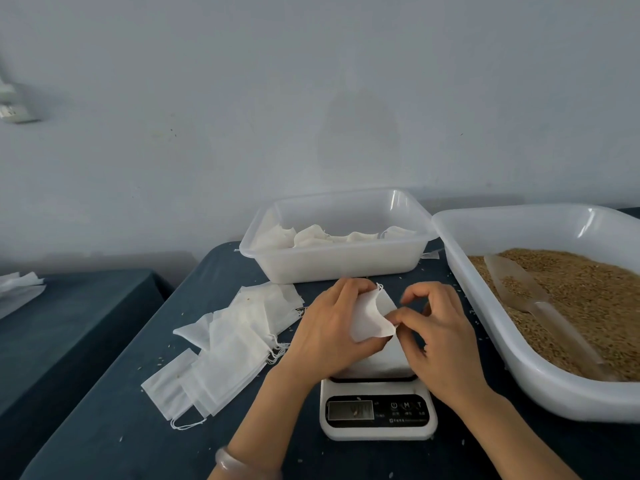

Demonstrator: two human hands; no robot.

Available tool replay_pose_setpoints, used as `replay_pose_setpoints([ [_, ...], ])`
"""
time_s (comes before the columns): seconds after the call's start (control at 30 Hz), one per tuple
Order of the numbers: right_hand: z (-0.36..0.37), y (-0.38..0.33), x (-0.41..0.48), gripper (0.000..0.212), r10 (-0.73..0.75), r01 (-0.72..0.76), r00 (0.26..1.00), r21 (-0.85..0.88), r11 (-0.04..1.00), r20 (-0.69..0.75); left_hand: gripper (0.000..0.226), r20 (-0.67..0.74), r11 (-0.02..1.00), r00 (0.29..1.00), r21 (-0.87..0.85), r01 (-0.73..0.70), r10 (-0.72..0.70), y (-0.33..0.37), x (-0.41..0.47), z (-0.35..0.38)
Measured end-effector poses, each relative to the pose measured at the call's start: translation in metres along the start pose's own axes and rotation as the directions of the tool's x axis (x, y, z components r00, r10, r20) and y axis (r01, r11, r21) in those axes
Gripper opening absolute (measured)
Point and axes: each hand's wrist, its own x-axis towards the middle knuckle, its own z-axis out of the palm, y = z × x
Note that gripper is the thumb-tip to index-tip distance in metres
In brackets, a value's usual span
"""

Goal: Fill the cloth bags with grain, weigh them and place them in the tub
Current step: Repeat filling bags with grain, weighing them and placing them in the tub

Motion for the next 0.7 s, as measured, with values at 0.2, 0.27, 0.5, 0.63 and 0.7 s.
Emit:
replay_pose_setpoints([
  [0.2,-0.0004,-0.0005,-0.0003,0.017,0.023,-0.023,1.0,-0.022,0.999,-0.015,0.059,-0.001,0.997,0.999,0.066,-0.042,0.042,-0.0024,-0.0013,0.0009],
  [0.27,-0.0003,0.0,-0.0006,0.018,0.017,-0.018,1.0,-0.023,1.0,-0.025,0.056,0.002,0.994,0.999,0.096,-0.052,0.052,-0.0033,-0.002,0.0005],
  [0.5,0.001,-0.0009,0.0004,0.014,0.044,-0.044,0.997,0.011,0.999,-0.066,0.049,0.0,0.995,1.0,0.099,-0.022,0.022,-0.0072,-0.0048,-0.0034],
  [0.63,0.0013,-0.0004,-0.001,0.016,0.057,-0.054,0.997,0.057,0.997,-0.049,0.059,0.009,0.992,0.999,0.11,-0.053,0.053,-0.0065,-0.0048,-0.0002],
  [0.7,0.0008,0.0007,-0.0018,0.02,0.073,-0.07,0.996,0.074,0.995,-0.048,0.059,0.01,0.99,0.998,0.127,-0.065,0.064,-0.0067,-0.0044,0.0014],
])
